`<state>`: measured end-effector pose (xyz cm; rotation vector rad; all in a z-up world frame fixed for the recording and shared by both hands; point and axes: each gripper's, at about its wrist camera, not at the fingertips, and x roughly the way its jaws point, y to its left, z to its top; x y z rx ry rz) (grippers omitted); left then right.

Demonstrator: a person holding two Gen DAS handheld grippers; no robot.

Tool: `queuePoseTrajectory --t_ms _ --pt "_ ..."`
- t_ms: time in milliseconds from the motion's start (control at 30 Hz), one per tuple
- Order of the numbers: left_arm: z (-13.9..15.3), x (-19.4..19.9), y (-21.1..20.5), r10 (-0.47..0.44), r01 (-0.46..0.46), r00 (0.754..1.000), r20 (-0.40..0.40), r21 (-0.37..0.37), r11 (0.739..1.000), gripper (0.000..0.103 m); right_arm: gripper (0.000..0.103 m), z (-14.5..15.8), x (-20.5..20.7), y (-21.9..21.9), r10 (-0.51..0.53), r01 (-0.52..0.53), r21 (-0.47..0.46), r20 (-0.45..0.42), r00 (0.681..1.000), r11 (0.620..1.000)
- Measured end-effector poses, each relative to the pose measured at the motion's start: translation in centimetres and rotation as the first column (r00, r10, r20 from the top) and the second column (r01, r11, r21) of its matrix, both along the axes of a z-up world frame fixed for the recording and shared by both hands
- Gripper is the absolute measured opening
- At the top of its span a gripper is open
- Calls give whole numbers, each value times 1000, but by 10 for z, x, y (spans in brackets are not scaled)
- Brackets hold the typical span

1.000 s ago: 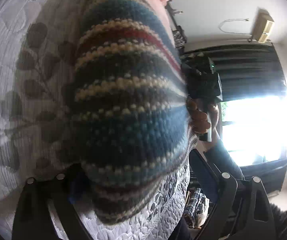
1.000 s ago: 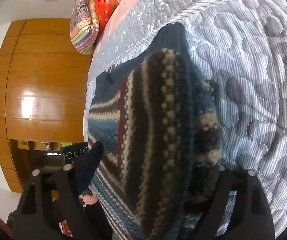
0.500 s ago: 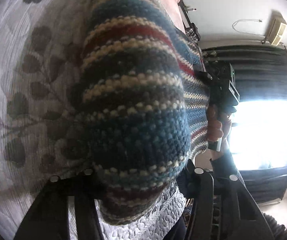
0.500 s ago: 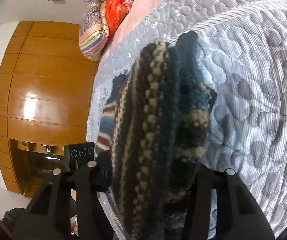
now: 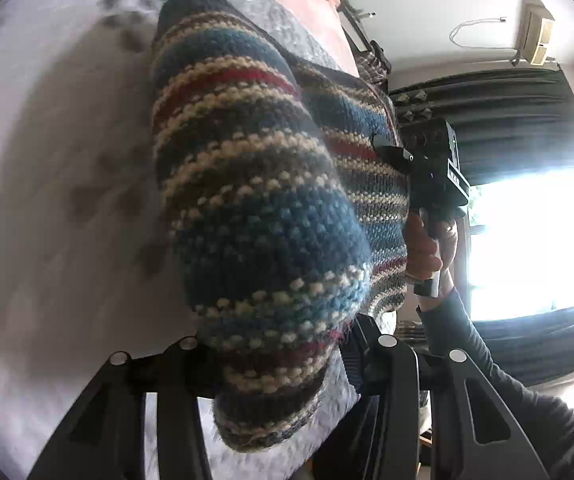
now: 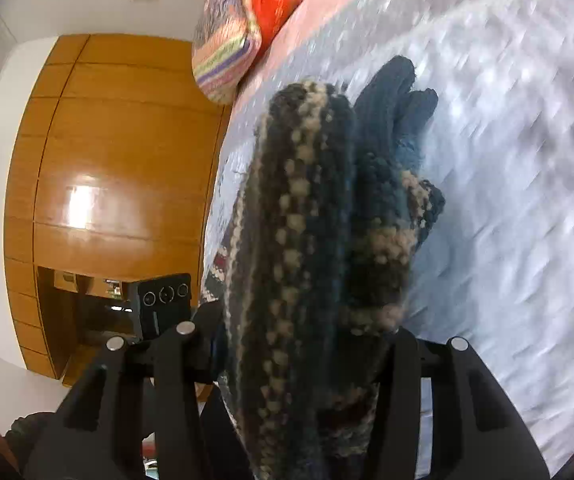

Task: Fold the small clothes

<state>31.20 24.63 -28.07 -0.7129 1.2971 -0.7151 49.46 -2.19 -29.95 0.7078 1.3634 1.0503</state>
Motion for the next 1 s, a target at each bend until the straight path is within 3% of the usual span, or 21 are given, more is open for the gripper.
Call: queuePoseTrajectory --t_ms 267,400,467,533,567,667,767,833,900,1000 --pt "-15 -83 76 79 -78 996 -47 33 996 45 45 -29 -72 84 81 -79 23 -98 992 997" --pt "-32 -97 96 115 -114 991 -75 18 993 47 46 -44 -85 99 90 -90 4 -132 987 996" --pt "-44 -92 92 127 -126 988 -88 15 992 54 48 -47 -82 99 81 -83 -13 -139 987 996" --pt "-51 -87 87 137 -133 986 -96 48 990 65 65 -49 -80 96 68 -80 -88 -130 989 993" --pt "-52 -87 84 137 -130 986 -94 75 989 70 69 -49 -80 94 65 -80 -103 -135 989 991" --pt "-34 -90 92 177 -167 982 -71 122 978 79 77 -30 -84 74 18 -30 -153 -80 997 988" --pt "-8 -110 117 294 -291 956 16 206 934 82 76 16 -102 49 -30 44 -201 73 997 979" --pt "9 -123 127 328 -333 943 63 141 932 82 58 31 -115 46 -13 44 -238 130 991 970" --pt "22 -136 119 311 -313 946 91 4 950 82 46 35 -129 50 22 27 -286 166 986 958" --pt "16 -135 94 259 -252 963 75 -91 963 80 40 37 -136 56 33 51 -371 217 976 927"
